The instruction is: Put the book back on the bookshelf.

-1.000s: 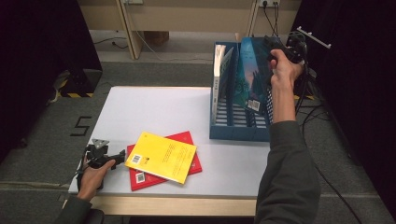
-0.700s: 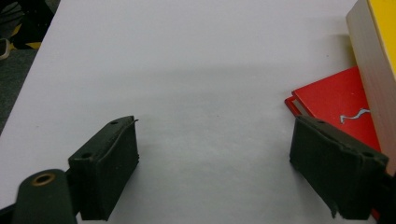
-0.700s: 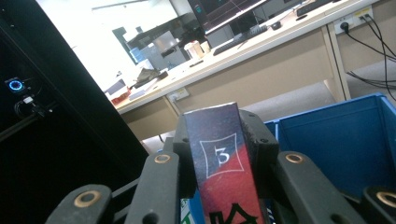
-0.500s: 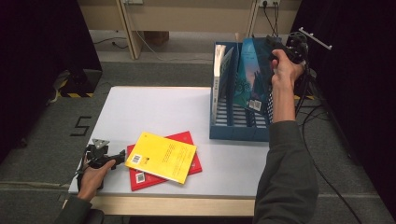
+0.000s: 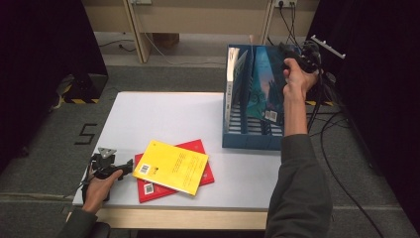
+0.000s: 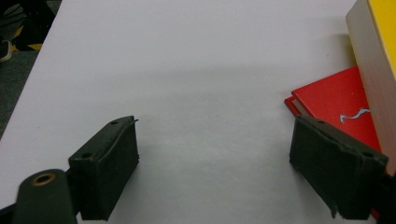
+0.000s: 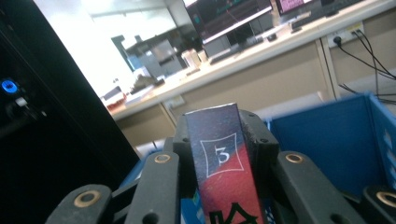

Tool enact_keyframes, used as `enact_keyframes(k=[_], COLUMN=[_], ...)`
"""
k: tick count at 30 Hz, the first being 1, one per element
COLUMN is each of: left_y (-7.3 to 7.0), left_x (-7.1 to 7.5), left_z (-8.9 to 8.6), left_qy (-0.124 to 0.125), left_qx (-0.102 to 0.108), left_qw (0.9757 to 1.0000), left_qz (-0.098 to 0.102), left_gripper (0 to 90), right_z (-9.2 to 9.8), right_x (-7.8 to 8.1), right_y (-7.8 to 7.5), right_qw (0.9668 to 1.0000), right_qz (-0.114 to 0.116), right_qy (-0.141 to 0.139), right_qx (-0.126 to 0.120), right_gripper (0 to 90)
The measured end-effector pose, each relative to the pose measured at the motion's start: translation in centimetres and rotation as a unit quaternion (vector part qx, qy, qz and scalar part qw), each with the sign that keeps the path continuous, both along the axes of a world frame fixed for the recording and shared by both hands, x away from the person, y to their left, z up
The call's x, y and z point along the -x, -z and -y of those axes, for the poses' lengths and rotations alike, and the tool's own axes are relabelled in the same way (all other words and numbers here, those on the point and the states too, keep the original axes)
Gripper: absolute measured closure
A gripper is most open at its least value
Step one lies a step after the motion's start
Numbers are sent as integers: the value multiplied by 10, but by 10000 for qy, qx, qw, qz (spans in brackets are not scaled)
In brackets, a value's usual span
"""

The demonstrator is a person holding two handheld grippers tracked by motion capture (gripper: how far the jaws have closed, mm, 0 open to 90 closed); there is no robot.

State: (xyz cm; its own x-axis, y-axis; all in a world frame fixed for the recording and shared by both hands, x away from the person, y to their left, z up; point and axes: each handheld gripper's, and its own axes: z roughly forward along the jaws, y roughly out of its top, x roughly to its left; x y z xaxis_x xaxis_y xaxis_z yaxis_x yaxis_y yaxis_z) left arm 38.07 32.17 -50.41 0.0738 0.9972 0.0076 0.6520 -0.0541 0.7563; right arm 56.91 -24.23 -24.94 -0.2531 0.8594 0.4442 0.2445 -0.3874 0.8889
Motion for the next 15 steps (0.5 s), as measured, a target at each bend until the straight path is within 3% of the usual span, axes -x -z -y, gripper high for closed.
enact_keyframes(k=[5, 8, 11, 15], left_y=[0, 0, 0, 0], left_x=[0, 0, 0, 0], left_z=[0, 0, -1, 0], left_qy=[1, 1, 4, 0], left_qx=[0, 2, 1, -27], left_qw=[10000, 10000, 10000, 10000], left_qz=[-5, -4, -6, -16], left_gripper=[144, 144, 143, 142], right_z=[-4, 1, 9, 13], right_x=[-7, -8, -2, 11], right_y=[32, 46, 39, 19], right_qw=[9993, 9989, 9991, 9992], right_qz=[-353, -427, -291, -35], right_qy=[1, -50, -7, -79], right_qx=[88, -200, -314, -396], right_gripper=[707, 707, 709, 709])
